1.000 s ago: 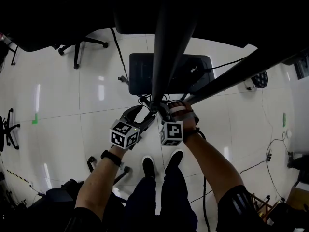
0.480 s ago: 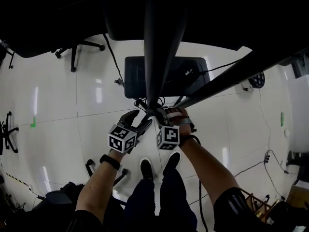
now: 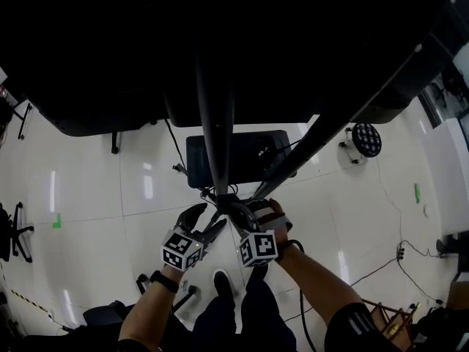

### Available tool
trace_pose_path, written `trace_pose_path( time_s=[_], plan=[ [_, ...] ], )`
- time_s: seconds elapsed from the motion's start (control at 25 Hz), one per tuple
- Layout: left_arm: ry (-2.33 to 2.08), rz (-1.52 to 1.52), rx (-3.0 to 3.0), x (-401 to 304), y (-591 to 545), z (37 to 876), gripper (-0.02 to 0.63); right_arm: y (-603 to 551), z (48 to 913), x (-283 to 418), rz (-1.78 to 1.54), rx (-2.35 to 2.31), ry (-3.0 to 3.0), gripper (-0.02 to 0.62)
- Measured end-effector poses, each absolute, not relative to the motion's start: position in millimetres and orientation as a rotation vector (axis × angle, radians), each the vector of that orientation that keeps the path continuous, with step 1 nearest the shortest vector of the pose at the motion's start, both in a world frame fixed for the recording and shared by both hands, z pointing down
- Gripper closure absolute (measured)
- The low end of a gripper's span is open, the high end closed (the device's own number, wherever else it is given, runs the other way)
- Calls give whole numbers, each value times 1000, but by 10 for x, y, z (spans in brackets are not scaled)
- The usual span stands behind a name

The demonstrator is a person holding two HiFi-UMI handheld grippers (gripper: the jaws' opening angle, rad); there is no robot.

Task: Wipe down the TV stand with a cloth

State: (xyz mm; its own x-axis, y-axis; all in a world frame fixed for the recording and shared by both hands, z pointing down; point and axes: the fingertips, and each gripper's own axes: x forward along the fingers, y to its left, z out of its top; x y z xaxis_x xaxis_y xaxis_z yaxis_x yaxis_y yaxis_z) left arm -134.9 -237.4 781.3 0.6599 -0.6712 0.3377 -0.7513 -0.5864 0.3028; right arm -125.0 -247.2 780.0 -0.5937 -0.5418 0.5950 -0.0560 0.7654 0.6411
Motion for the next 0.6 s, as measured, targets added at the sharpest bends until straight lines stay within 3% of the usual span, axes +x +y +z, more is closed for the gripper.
trace_pose_path(
  time_s=[0.24, 0.6],
  plan=[
    [-1104, 160, 2610, -1141, -2253, 6653, 275, -2490, 6512, -1094, -638, 606, -2275, 557],
    [-1043, 38, 2848, -834, -2153, 5053, 275, -2557, 4735, -720, -831, 793, -2267, 557]
  ],
)
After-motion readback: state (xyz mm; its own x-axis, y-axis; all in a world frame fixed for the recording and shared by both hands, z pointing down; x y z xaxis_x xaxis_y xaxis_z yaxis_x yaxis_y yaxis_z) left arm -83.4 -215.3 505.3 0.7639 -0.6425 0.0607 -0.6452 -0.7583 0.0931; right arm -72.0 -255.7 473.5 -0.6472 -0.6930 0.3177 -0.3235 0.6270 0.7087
